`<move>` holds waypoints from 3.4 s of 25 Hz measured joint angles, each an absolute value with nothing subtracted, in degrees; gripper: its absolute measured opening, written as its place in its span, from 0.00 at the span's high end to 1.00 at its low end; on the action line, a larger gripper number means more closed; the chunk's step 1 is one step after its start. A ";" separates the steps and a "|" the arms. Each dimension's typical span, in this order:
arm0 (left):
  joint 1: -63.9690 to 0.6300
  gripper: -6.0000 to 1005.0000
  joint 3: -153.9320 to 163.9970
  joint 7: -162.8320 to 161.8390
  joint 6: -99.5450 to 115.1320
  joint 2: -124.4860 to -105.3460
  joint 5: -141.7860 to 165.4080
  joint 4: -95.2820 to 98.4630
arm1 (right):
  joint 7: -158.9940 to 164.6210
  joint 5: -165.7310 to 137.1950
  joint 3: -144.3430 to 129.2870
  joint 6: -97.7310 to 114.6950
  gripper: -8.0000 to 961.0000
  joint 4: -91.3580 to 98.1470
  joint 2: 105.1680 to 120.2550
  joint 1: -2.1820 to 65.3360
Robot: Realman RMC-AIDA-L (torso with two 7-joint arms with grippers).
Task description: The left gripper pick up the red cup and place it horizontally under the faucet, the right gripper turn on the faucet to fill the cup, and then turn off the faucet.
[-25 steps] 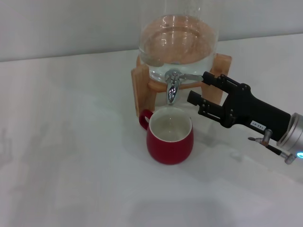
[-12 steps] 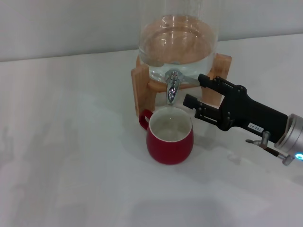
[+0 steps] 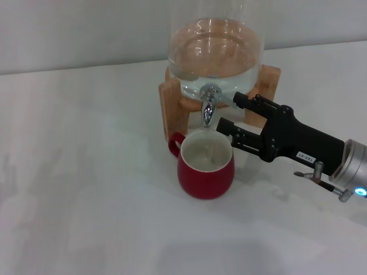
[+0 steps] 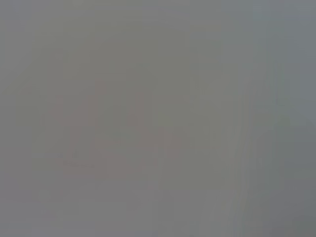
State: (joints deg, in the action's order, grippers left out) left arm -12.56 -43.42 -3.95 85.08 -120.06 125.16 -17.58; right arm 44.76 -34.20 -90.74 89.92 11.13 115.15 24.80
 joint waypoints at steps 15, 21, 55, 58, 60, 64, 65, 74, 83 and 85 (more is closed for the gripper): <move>-12.74 0.52 -43.42 -3.95 85.08 -120.00 125.15 -17.58 | 45.41 -34.19 -92.29 89.99 0.22 12.60 115.32 24.62; -12.85 0.52 -43.42 -3.95 85.08 -119.98 125.15 -17.58 | 45.44 -34.06 -92.24 90.00 0.22 12.66 115.30 24.61; -13.90 0.52 -42.85 -3.95 83.72 -119.97 125.15 -17.58 | 47.82 -35.44 -94.60 92.68 0.22 15.13 115.36 23.76; -13.99 0.52 -42.81 -3.95 83.71 -119.97 125.15 -17.58 | 48.45 -35.46 -95.57 91.90 0.22 15.62 115.38 24.26; -14.04 0.52 -42.80 -3.95 83.69 -119.97 125.15 -17.58 | 48.61 -35.47 -95.84 91.85 0.22 15.64 115.40 24.43; -14.13 0.52 -42.80 -3.95 83.67 -119.97 125.15 -17.58 | 49.08 -35.51 -96.98 91.04 0.22 15.65 115.58 25.25; -14.14 0.52 -42.80 -3.95 83.66 -119.97 125.15 -17.58 | 49.16 -35.52 -97.31 90.74 0.22 15.65 115.69 25.54; -14.24 0.52 -42.80 -3.95 83.67 -119.97 125.15 -17.58 | 49.91 -35.29 -98.33 88.80 0.22 15.65 115.88 26.58; -14.24 0.52 -42.68 -3.95 83.67 -119.97 125.15 -17.58 | 49.92 -34.32 -97.76 87.59 0.22 15.65 115.45 26.66; -14.24 0.52 -42.63 -3.95 83.67 -119.97 125.15 -17.57 | 49.92 -34.16 -97.50 87.37 0.22 15.64 115.41 26.51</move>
